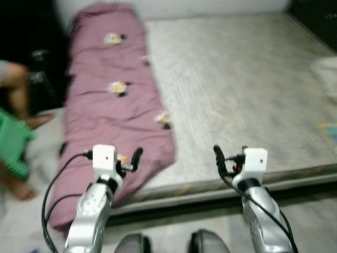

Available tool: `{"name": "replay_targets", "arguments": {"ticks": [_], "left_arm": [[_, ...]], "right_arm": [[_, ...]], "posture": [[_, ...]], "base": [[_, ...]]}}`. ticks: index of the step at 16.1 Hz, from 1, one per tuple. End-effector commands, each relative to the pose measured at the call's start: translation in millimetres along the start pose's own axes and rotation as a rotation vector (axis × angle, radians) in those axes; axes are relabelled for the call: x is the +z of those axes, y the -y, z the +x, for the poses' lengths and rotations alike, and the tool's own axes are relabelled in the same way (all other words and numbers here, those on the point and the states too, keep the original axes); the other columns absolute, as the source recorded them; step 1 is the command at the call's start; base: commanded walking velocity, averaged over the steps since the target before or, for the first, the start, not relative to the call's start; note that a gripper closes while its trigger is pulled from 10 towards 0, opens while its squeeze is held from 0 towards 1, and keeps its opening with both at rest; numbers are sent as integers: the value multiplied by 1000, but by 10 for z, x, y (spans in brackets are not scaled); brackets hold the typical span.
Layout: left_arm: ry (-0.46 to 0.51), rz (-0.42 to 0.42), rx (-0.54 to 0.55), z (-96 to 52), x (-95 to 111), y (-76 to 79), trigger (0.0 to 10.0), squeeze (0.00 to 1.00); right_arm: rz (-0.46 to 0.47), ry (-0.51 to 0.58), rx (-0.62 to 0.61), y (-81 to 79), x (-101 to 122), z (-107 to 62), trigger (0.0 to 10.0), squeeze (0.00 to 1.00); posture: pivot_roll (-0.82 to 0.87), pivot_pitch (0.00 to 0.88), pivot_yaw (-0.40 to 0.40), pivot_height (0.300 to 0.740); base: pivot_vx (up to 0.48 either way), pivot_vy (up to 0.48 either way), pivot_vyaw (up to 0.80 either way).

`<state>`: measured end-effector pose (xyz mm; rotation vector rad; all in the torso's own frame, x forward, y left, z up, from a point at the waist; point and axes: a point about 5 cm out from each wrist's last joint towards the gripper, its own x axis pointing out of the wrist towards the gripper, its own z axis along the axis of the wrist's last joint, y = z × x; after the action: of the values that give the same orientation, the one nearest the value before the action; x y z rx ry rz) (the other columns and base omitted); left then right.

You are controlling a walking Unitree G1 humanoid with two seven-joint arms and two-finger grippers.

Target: Clean up the room

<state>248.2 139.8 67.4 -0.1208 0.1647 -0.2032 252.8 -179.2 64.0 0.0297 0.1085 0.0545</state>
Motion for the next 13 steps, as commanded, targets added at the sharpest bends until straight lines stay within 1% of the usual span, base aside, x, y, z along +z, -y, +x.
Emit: {"name": "replay_targets", "arguments": {"ticks": [1, 3, 4, 5, 6, 7, 8, 9, 11, 12, 13], "left_arm": [[-6, 3, -16, 13, -2, 65, 10000, 0], [-9, 14, -18, 12, 1, 66, 10000, 0], [-1, 23, 2, 5, 16, 30, 10000, 0], [4, 52, 42, -8, 26, -37, 10000, 0], [-13, 67, 68, -28, 2, -92, 10000, 0], [-22, 79, 82, -44, -16, -119, 10000, 0], [2, 61, 95, -93, -20, -149, 10000, 0], [9, 16, 82, -115, -18, -155, 10000, 0], [25, 99, 146, -157, -11, -240, 10000, 0], [36, 130, 114, -180, -7, -244, 10000, 0], [34, 132, 106, -189, -11, -245, 10000, 0]], "right_arm": [[-8, -8, -19, 74, -9, -35, 10000, 0], [-7, 5, -26, 93, 6, -27, 10000, 0], [1, 14, -32, 101, 19, -22, 10000, 0], [5, 17, -33, 99, 22, -19, 10000, 0], [9, 19, -31, 90, 22, -14, 10000, 0], [10, 20, -29, 81, 24, -9, 10000, 0], [13, 28, -26, 72, 37, -1, 10000, 0], [13, 29, -28, 75, 39, 1, 10000, 0], [11, 33, -31, 91, 41, -4, 10000, 0], [2, 37, -28, 93, 43, -12, 10000, 0], [-9, 41, -23, 87, 47, -15, 10000, 0]], "posture": [[-66, 135, 26, 740], [-62, 134, 27, 740], [-54, 133, 28, 740], [-49, 133, 28, 740], [-46, 134, 27, 740], [-44, 133, 27, 740], [-42, 134, 28, 740], [-41, 135, 29, 740], [-40, 136, 31, 740], [-38, 137, 32, 740], [-37, 138, 31, 740]], "base": [[0, 480, 0], [0, 480, 0], [0, 480, 0], [0, 0, 0], [0, 0, 0], [0, 0, 0], [0, 0, 0], [0, 0, 0], [0, 0, 0], [0, 0, 0], [0, 0, 488]]}}
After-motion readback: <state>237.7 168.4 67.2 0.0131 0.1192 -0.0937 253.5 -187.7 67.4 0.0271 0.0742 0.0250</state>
